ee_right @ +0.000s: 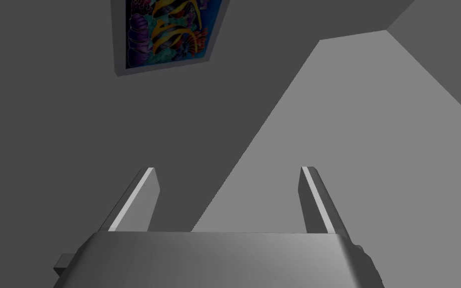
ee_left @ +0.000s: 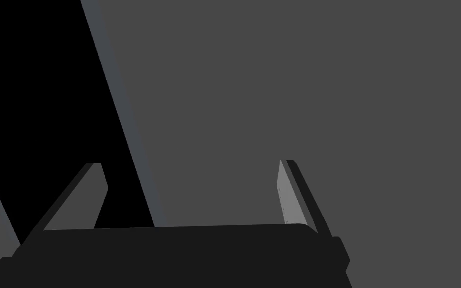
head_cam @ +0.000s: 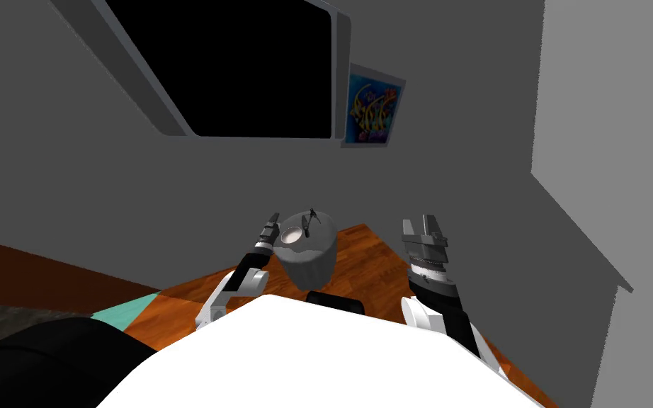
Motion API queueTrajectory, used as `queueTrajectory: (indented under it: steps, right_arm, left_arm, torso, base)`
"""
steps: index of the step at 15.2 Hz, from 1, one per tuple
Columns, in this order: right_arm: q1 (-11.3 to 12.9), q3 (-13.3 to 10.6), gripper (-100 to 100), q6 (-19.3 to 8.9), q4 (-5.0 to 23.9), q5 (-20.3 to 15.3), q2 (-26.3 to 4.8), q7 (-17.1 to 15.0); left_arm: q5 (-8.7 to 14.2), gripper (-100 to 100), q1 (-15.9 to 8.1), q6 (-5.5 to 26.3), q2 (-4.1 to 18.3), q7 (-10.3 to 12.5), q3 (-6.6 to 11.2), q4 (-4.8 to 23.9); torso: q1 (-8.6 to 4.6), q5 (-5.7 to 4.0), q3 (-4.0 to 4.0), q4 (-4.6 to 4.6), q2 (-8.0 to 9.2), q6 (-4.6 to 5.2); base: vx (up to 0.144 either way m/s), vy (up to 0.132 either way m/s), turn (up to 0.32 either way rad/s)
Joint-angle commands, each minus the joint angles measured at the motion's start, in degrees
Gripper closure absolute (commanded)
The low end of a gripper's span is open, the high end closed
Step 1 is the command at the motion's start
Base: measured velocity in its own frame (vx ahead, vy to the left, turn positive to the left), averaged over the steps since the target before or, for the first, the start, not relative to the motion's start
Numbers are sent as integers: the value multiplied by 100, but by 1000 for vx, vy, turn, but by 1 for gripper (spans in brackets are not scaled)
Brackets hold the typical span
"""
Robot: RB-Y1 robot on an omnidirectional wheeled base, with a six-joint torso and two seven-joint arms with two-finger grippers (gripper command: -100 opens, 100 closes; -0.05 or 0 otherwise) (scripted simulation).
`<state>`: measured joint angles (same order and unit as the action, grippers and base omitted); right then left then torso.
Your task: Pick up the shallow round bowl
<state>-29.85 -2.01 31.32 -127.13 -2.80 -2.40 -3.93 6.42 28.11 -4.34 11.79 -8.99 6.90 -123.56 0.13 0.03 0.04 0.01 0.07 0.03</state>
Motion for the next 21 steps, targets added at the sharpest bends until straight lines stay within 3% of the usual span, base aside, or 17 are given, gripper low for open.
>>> queueTrajectory:
  steps: [1, 2, 4, 5, 7, 12, 14, 15, 16, 21]
  right_arm:
    - [0, 0, 0, 0, 0, 0, 0, 0]
    - [0, 0, 0, 0, 0, 0, 0, 0]
    - [0, 0, 0, 0, 0, 0, 0, 0]
    - [-1, 1, 0, 0, 0, 0, 0, 0]
    - [0, 0, 0, 0, 0, 0, 0, 0]
    - [0, 0, 0, 0, 0, 0, 0, 0]
    - [0, 0, 0, 0, 0, 0, 0, 0]
    - [-1, 1, 0, 0, 0, 0, 0, 0]
    - [0, 0, 0, 0, 0, 0, 0, 0]
    - [-1, 1, 0, 0, 0, 0, 0, 0]
  left_arm:
    - [-7, -100, -1, 237, 19, -10, 80, 108]
    - [-5, -100, -31, 377, 56, -15, 199, 251]
    - [-5, -100, -31, 483, 56, -15, 199, 251]
    - [-4, -100, -62, 658, 90, -19, 321, 399]
    - [-4, -100, -62, 736, 90, -19, 321, 399]
    - [1, -100, -157, 1388, 172, -31, 701, 858]
    - [1, -100, -157, 1521, 172, -31, 701, 858]
    - [2, -100, -189, 1739, 193, -35, 831, 1016]
    - [2, -100, -189, 1789, 193, -35, 831, 1016]
    - [8, -100, -286, 2506, 245, -45, 1218, 1466]
  torso:
    - [0, 0, 0, 0, 0, 0]
    - [0, 0, 0, 0, 0, -1]
    - [0, 0, 0, 0, 1, -1]
    - [-1, 0, 0, 0, -1, -3]
    - [-2, 0, -2, -1, -4, 0]
    - [2, 0, -2, -1, -3, -1]
    - [3, 1, -1, 0, -2, 0]
    - [2, 1, -2, -1, -3, -4]
    - [1, 0, -2, -1, -4, -1]
    - [5, 1, -2, -1, -4, -1]
  base:
    - [-19, 18, -190]
    - [-24, 17, -243]
    - [-16, 17, -124]
    - [-10, 10, -175]
    - [-10, 14, -133]
    - [-13, 17, -221]
    - [-16, 24, -148]
    - [-9, 16, -150]
    - [-11, 15, -178]
    - [-15, 23, -241]
